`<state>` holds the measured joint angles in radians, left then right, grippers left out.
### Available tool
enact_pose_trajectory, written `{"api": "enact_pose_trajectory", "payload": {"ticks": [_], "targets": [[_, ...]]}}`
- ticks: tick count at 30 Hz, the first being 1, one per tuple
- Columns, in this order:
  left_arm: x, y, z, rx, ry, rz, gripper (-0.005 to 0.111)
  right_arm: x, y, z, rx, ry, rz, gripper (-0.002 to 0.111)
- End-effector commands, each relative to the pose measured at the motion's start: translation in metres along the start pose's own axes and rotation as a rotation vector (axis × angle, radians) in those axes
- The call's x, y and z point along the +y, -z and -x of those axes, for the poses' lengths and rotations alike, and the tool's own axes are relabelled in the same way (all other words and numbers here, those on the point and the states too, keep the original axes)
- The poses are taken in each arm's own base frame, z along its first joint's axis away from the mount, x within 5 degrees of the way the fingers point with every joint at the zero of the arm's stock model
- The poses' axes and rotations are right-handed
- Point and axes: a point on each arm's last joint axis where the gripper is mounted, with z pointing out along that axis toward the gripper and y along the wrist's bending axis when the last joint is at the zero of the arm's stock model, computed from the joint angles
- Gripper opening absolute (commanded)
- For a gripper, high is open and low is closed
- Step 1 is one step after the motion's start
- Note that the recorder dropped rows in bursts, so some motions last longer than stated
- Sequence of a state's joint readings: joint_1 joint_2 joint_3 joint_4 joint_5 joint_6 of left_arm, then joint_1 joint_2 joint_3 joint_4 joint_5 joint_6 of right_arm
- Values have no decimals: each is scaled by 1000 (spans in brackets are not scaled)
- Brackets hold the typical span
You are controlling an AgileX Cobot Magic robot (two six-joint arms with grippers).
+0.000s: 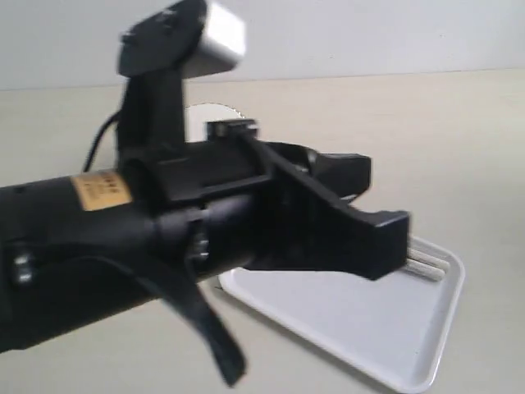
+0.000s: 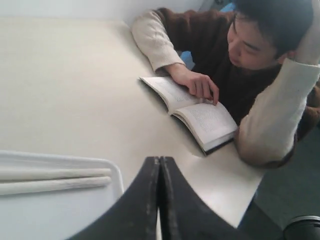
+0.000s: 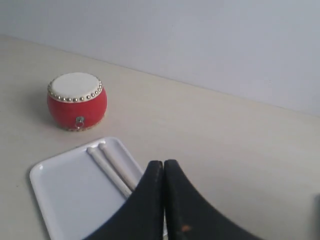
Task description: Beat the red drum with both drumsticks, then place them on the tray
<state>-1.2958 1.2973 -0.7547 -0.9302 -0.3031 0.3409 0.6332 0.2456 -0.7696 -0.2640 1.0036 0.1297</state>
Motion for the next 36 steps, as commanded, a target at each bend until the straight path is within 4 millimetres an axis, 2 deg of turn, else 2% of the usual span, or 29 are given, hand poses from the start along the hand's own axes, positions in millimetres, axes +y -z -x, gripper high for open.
{"api": "enact_pose_trajectory", "payload": {"ticks": [1,5,10,13,17,22,25,27,36], "targets": [[15,30,3,-89,-163,25,0,4,-12,-28,-13,-30,9,0],[29,45,2,-106,-256,58,0,6,-15,-37,-28,-55,27,0],[39,65,3,-135,-264,65,0,8,-14,-40,-8,-76,54,0],[47,90,8,-206,-257,66,0,9,-14,-43,33,-79,54,0],[61,122,5,-269,-256,68,0,10,-13,-49,95,-76,63,0],[80,154,-15,-328,-285,79,0,9,-9,-50,64,-34,70,0],[88,163,-33,-308,-335,59,0,8,-6,-52,49,-35,66,0],[92,167,-39,-320,-331,52,0,8,-6,-53,62,-34,64,0],[92,178,-34,-403,-315,45,0,8,-6,-54,78,-34,62,0]]}}
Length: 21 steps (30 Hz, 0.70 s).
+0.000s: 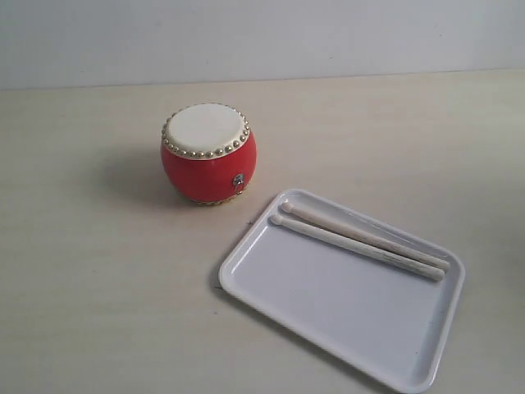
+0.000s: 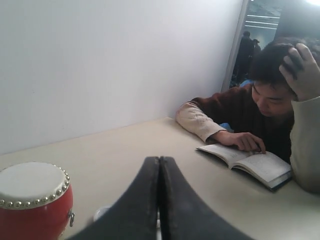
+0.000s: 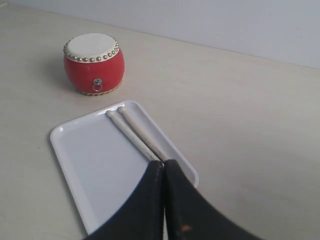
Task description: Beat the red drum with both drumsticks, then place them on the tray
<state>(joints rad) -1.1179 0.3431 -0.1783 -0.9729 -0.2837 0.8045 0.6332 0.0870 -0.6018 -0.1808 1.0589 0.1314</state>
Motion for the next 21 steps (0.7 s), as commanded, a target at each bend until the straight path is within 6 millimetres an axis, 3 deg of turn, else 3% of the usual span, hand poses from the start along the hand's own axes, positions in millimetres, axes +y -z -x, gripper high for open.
{"api": "enact_pose_trajectory", "payload": {"ticks": [1,15,21], "targets": [[1,2,2,-22,-3,8,0,0,-1,-2,5,9,-1,0],[1,2,2,-22,-3,8,0,0,-1,-2,5,5,-1,0],[3,2,0,-24,-171,22,0,0,-1,-2,5,5,-1,0]]}}
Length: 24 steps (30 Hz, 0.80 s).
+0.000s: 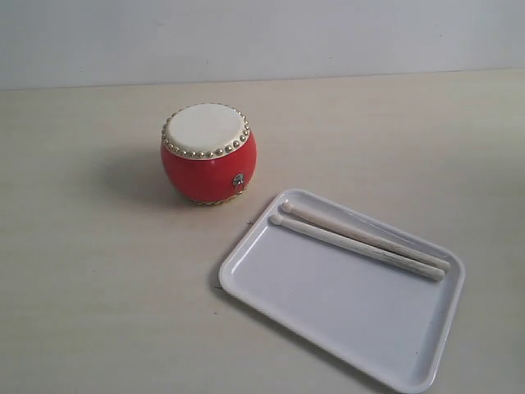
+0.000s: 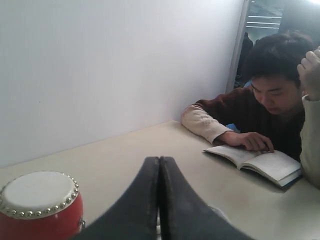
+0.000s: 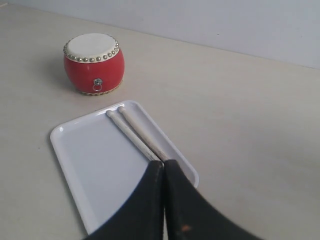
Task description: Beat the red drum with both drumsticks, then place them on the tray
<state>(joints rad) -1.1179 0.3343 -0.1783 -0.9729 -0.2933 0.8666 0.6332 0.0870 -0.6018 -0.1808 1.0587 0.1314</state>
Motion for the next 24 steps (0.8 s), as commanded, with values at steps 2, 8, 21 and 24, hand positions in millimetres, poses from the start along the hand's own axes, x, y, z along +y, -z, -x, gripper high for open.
{"api": "enact_pose_trajectory", "payload": {"ticks": [2,8,21,24], "targets": [[4,4,-4,-16,-174,34,0,0,-1,-2,5,5,-2,0],[24,22,-13,-64,-176,257,0,0,-1,-2,5,5,-2,0],[45,55,-33,-91,-323,739,0,0,-1,-2,5,5,-2,0],[46,56,-33,-84,-323,759,0,0,-1,-2,5,5,-2,0]]}}
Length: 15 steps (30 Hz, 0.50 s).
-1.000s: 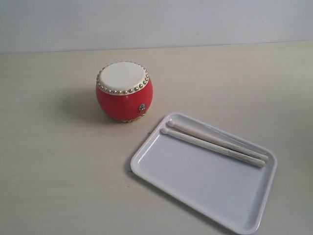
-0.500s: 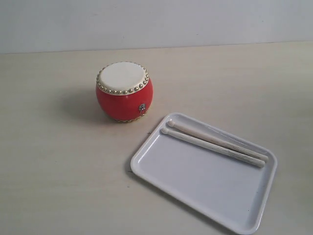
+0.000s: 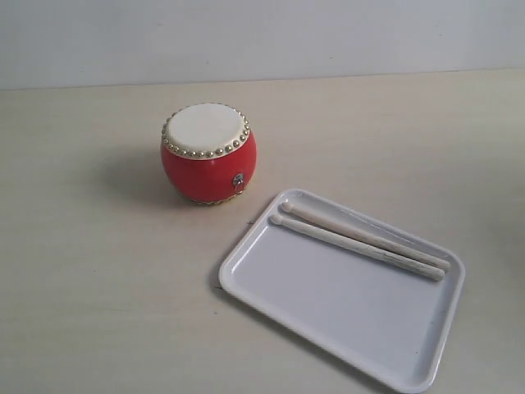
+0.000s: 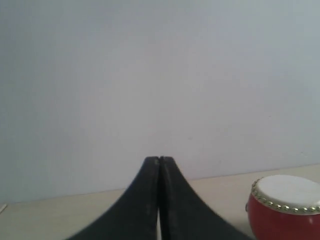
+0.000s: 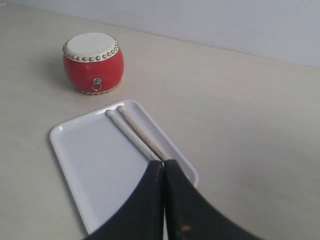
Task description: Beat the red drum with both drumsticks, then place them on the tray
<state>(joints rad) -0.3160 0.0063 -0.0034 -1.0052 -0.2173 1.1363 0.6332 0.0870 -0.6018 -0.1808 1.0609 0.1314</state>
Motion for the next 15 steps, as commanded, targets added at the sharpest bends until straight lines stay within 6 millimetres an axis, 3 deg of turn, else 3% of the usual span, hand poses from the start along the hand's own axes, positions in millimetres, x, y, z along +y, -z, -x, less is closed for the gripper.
{"api": "enact_pose_trajectory", "payload": {"ticks": [1,11,12,15], "targets": [[0,1,-2,13,-14,13,0,0,-1,-2,3,5,-1,0],[-4,1,-2,8,-10,-34,0,0,-1,-2,3,5,-1,0],[-10,1,0,-13,-123,-94,0,0,-1,-2,3,5,-1,0],[-16,3,-12,123,-66,-167,0,0,-1,-1,1,5,-1,0]]}}
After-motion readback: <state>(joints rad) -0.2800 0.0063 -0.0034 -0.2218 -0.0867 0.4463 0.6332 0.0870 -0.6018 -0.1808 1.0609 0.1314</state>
